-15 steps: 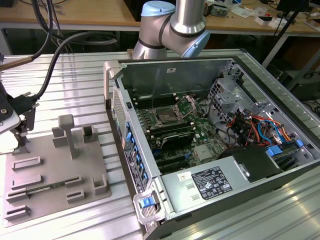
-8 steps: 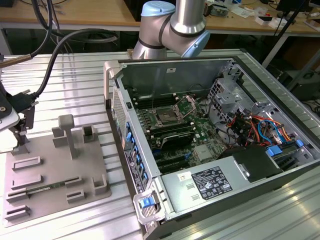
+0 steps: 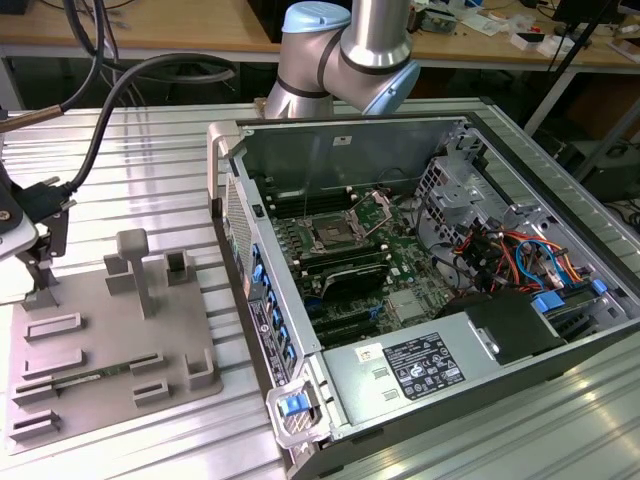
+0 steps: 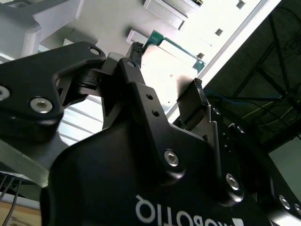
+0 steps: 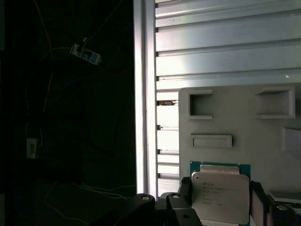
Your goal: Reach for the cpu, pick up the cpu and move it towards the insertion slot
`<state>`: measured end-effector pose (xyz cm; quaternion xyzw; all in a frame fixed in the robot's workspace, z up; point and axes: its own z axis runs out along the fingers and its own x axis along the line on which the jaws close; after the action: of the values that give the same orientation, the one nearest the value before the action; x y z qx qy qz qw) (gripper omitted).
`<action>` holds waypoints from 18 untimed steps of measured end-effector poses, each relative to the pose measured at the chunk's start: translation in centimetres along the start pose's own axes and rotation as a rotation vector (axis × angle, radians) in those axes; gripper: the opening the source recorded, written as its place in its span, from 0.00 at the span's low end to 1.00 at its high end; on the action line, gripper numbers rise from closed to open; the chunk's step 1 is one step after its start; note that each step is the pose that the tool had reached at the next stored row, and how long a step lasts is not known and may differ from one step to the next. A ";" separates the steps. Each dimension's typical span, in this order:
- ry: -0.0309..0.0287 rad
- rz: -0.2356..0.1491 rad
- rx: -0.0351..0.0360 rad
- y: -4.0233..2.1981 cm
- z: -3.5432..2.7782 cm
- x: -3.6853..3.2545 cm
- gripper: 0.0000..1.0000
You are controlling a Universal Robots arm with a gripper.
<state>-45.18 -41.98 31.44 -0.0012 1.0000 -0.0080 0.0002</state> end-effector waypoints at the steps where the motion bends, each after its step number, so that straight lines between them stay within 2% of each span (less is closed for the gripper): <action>1: 0.0000 0.000 0.0000 0.00 -0.06 0.00 0.55; 18: 0.0000 0.000 -0.0007 -0.02 -0.84 0.00 0.55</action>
<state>-45.18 -41.99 32.28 -0.0013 1.0000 -0.0076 0.0002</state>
